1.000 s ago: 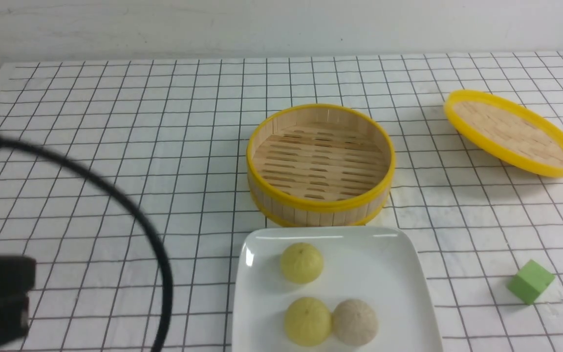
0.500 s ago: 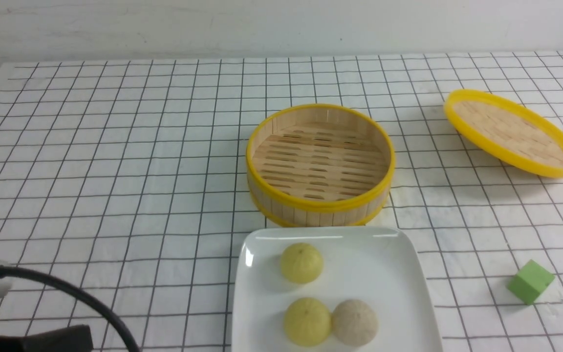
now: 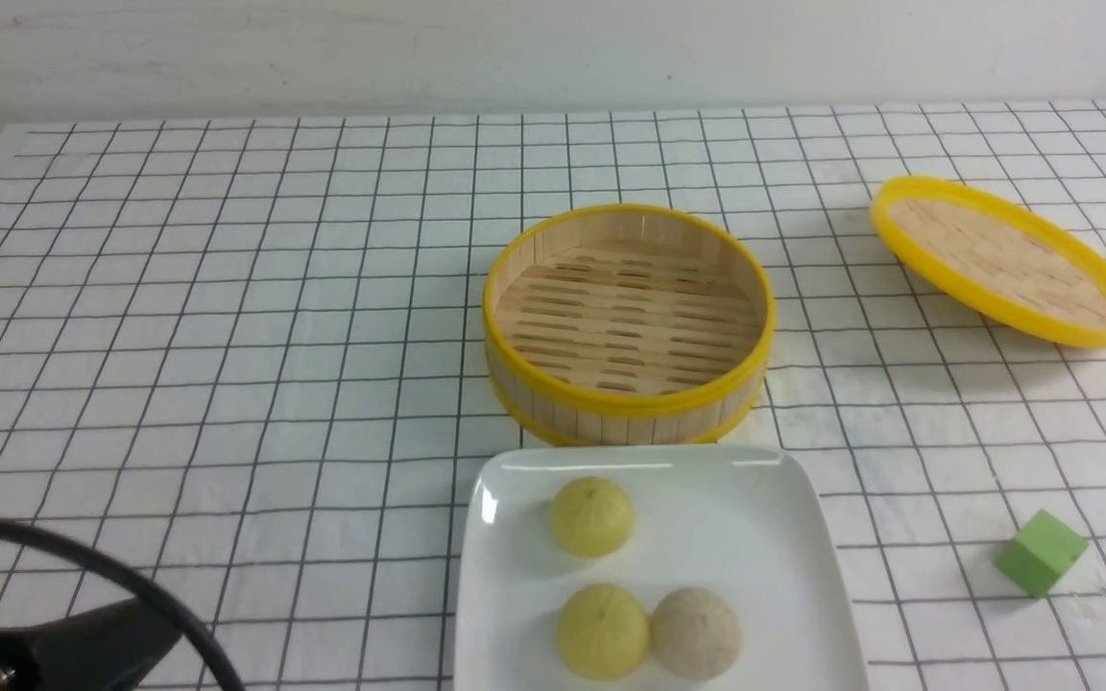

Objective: Put the steamed buns into the plate on the white-black tablecloth.

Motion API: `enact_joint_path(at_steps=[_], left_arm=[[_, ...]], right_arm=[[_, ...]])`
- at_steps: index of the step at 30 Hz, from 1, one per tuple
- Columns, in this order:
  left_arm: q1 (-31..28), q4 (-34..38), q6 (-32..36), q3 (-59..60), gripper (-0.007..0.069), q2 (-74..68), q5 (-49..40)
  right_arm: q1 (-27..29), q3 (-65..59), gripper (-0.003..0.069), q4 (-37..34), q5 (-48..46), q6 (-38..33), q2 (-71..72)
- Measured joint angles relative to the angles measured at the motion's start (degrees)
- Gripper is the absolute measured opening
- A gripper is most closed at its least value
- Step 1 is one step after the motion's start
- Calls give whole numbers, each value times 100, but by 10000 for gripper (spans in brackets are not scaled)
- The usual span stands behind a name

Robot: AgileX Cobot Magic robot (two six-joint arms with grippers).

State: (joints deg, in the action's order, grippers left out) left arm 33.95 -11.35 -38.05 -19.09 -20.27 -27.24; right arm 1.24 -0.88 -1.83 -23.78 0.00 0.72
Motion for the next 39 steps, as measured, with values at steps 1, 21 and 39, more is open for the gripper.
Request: enact_joint_path(at_steps=[1,21,39], left_arm=[[-240,136,350,173,34,112,212],[-2960,407,2682,2066,52,2090,667],[-3364,346,2664,2061,66,2090,611]], right_arm=[[0,0,113,0,0,0,0],[0,0,140,0,0,0,0],[0,0,164,0,0,0,0]])
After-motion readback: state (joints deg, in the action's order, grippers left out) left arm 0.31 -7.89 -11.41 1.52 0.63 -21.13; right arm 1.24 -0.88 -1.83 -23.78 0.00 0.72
